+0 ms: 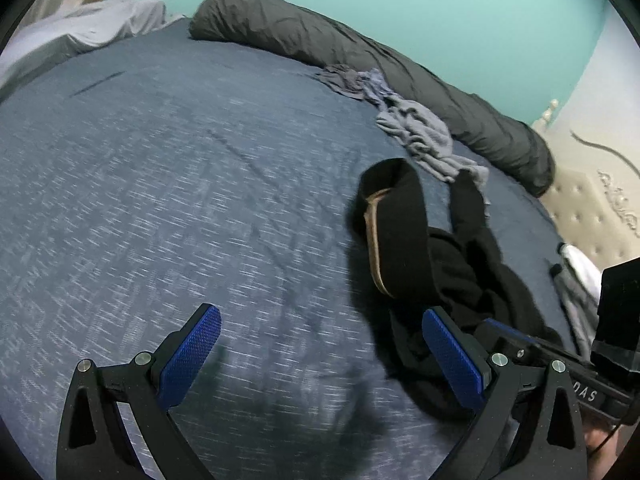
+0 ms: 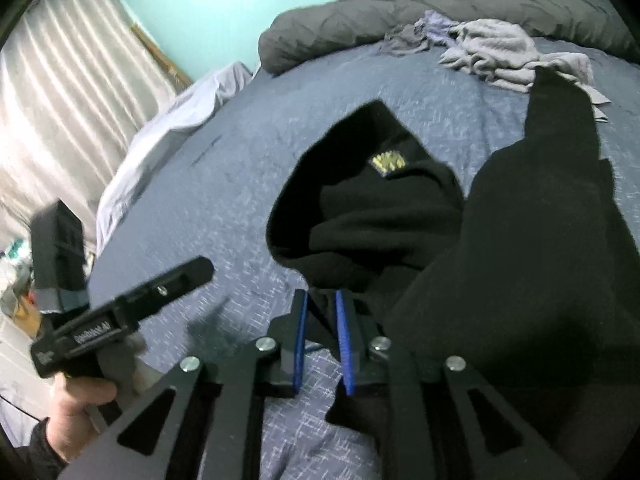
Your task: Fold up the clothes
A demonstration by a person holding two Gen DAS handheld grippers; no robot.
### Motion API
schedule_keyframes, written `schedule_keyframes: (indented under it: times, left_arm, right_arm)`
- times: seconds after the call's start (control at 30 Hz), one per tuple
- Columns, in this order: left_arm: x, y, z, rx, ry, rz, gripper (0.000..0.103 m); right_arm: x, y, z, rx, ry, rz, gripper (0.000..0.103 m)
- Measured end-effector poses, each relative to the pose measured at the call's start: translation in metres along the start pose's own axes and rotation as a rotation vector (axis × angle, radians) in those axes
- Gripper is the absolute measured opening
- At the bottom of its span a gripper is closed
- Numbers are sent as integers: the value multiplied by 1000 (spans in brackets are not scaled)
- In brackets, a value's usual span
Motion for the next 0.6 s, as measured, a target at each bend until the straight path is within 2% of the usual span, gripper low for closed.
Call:
schedule_keyframes:
  times: [0.13,0.27,0.37,0.5,0.57,0.6]
  left_arm:
    - [4,-12,3,52,24,8,103]
    - [5,-28,4,98,31,16,103]
    - [6,-41,9,130,43,16,103]
    - [14,-55,24,155,95,8,103]
    - [18,-58,30,154,115,14,103]
    - [19,-59,32,148,117,19,103]
  right_arm:
    - [5,-5,-30,59,-62,17,18]
    - [15,-14,-59,122,-105,29,23]
    - [21,-24,-78,184,-125,28,35]
    - [31,-49,-100,241,-143,80,38]
    - [34,-63,-110,268,-147,113,47]
    - [34,-72,-116,284,-147,132,48]
Point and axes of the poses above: each gripper's, at about its wrist camera, not at the fingertips, and z roughly the way its jaws point, y to its left, x to its underside, the point moved 3 cm from there along z, roughly the way its jaws point, and after that the axes turned 7 degrees about -z, right-handed, at the moved point
